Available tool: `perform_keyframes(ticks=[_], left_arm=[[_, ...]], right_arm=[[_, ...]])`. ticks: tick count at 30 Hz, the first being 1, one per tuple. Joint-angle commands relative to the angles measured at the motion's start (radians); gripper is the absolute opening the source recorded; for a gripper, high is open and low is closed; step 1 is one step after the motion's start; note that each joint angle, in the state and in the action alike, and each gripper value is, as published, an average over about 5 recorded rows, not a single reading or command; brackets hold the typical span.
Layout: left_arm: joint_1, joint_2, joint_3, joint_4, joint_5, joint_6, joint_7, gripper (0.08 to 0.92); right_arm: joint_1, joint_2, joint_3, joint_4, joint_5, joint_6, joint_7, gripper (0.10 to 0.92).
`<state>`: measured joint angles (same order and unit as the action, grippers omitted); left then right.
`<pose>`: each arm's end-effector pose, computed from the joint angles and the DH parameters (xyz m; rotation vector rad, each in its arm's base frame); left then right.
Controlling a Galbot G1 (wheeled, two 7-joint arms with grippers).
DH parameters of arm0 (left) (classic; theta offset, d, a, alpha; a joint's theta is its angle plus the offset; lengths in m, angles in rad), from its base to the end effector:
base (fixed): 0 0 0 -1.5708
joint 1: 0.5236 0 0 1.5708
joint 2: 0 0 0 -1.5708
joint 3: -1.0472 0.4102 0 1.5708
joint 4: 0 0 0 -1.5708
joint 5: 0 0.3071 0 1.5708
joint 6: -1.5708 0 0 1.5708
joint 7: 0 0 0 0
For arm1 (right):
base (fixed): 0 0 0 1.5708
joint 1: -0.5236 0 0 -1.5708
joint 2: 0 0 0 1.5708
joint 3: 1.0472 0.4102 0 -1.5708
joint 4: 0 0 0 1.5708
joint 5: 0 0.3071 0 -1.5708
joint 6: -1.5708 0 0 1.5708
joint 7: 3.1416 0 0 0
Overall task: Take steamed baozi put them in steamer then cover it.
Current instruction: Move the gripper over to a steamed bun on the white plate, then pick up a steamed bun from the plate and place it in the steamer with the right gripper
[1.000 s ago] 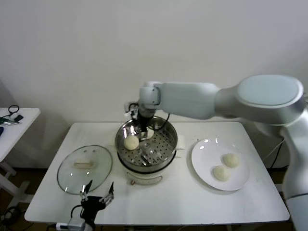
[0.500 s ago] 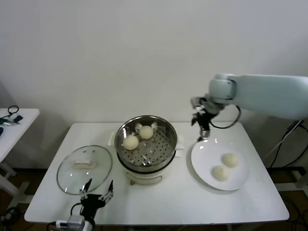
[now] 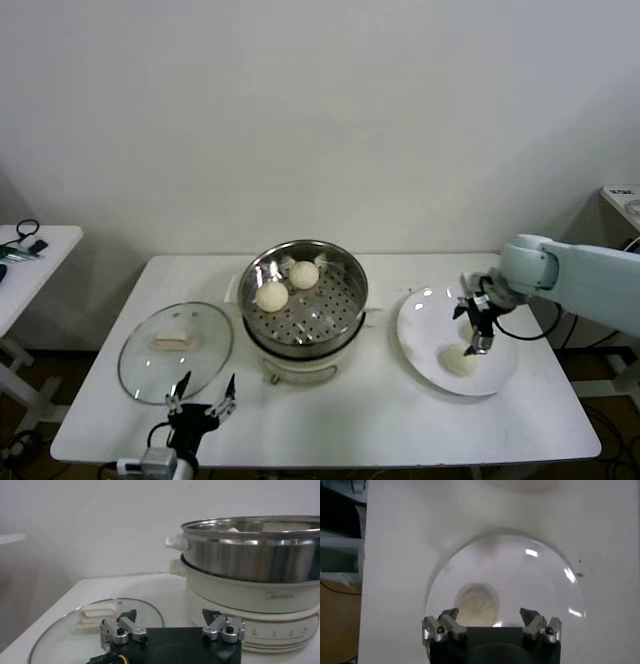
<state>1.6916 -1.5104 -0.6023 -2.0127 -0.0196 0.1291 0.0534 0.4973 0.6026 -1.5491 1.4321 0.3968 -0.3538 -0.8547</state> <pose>0.0548 0.0386 -0.3877 -0.0142 -2.8099 -0.0876 0.4722 -0.2218 -0.1588 1.2015 -1.3752 1.2263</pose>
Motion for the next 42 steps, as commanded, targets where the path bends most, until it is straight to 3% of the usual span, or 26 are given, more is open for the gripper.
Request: perform_keyframes(ticks=[1,16,26,32,38,42], left_arm=[[0.004,-0.001,0.000,0.002,0.003,-0.001,-0.001,0.823],[0.012,-0.002,0.007,-0.004,0.015,0.002,-0.002,0.823],[0.015,-0.005,0.011,-0.013,0.020,0.003,-0.002,0.823],[0.017,-0.005,0.017,-0.021,0.030,0.004,-0.002,0.823],[0.021,-0.005,0.020,-0.026,0.037,0.003,-0.002,0.823],[0.019,-0.006,0.018,-0.033,0.035,0.005,-0.002,0.823]], right_arm=[[-0.211,-0.047,0.157,-0.044,-0.092,-0.013,0.020,0.823],[-0.286,0.007,0.223,-0.083,-0.105,-0.027,0.030,0.818],[-0.217,0.010,0.216,-0.077,-0.127,0.004,-0.009,0.710],[0.130,0.075,0.051,-0.116,-0.116,0.163,-0.137,0.696],[0.446,0.278,-0.045,-0.220,-0.035,0.452,-0.269,0.696],[0.523,0.410,0.027,-0.224,-0.012,0.547,-0.303,0.696]])
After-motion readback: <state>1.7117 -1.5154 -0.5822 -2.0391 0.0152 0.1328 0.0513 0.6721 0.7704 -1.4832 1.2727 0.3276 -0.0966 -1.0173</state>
